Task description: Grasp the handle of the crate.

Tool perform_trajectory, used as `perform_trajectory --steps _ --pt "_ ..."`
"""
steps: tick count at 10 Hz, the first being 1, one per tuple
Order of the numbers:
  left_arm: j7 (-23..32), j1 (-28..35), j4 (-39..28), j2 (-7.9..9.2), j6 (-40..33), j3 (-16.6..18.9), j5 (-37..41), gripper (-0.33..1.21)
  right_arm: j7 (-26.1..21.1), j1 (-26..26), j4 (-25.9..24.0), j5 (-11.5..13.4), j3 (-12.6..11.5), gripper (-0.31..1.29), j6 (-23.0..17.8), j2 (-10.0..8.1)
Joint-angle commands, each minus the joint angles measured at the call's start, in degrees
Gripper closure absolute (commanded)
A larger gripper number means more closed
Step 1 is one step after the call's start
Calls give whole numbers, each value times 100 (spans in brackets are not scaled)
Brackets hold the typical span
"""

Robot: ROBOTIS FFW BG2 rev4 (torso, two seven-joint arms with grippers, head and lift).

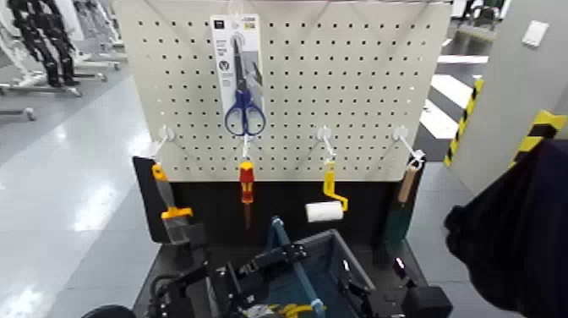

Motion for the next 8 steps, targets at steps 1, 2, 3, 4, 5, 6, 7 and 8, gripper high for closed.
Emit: perform_trajectory --steps 1,2,3,4,5,6,7,8 --pt "15 11 -54 4 25 -12 90 119 -26 9 14 52 0 15 -71 0" --pt "23 11 -72 4 25 -47 161 119 -35 9 14 61 0 15 -80 0" --pt "32 29 -89 4 33 -56 196 119 -52 9 14 70 9 15 -80 0" --pt "41 37 -107 13 42 -73 240 119 -70 18 14 79 9 15 -89 0" --pt "41 46 -107 13 33 -91 284 119 -70 18 5 105 9 15 -89 0" --pt "41 55 -116 13 33 -91 292 119 -79 18 14 114 18 15 -89 0" --pt "41 55 -125 13 33 -99 319 119 -79 18 5 114 18 15 -97 0" --pt "41 55 -133 13 33 -99 328 119 -79 18 5 114 18 15 -89 0"
